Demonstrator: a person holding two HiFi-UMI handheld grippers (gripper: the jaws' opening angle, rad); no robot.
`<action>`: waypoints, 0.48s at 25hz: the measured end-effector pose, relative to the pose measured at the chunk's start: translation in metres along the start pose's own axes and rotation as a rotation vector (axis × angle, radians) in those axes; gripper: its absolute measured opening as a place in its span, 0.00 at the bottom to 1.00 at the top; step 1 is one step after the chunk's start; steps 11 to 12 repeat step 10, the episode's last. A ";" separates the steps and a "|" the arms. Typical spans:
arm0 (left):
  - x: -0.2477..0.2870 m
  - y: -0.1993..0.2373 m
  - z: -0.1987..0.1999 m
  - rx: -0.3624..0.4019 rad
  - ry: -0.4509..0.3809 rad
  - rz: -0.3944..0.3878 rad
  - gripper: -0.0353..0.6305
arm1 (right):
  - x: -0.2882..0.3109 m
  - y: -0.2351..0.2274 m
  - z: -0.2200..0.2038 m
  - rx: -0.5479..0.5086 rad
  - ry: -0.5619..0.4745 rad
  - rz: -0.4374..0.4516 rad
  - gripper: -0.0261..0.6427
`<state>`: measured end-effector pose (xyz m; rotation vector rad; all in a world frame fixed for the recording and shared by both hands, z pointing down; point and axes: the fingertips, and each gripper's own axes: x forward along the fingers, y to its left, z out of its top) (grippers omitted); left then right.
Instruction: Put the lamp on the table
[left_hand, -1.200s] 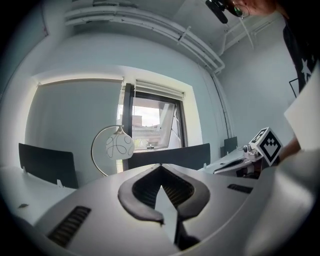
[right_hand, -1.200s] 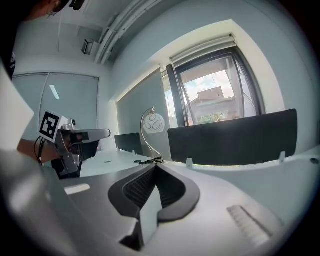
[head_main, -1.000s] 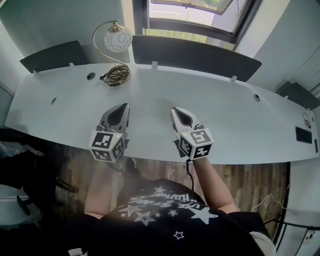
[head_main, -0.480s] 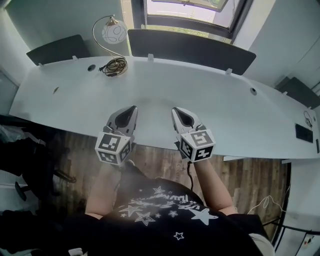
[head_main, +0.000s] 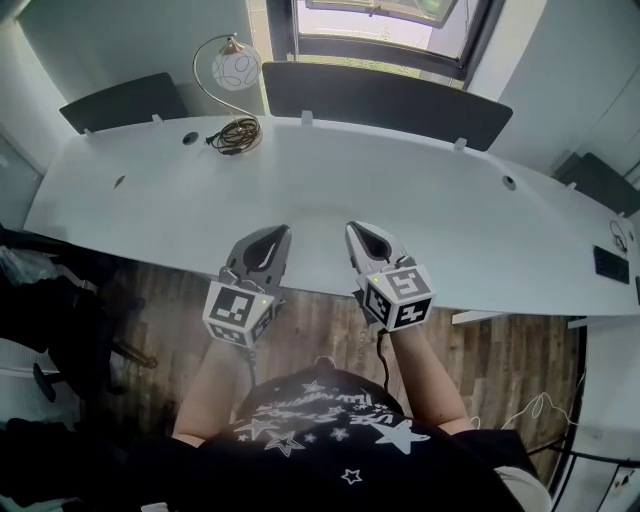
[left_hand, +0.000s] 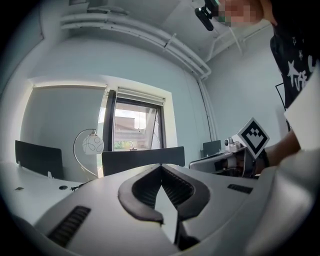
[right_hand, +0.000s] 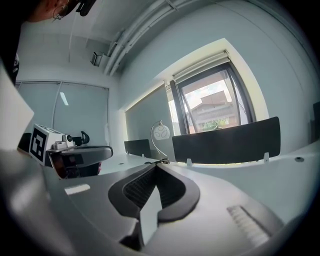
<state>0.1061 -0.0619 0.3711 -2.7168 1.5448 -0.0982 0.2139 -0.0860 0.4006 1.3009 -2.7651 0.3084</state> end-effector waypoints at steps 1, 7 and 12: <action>-0.006 0.003 0.001 -0.001 0.002 0.009 0.06 | 0.002 0.006 0.001 -0.002 -0.001 0.005 0.04; -0.058 0.025 0.002 -0.008 -0.002 0.056 0.06 | 0.008 0.061 0.002 -0.008 -0.001 0.055 0.04; -0.084 0.028 0.000 0.027 -0.002 0.052 0.06 | 0.008 0.091 -0.004 -0.011 0.011 0.067 0.04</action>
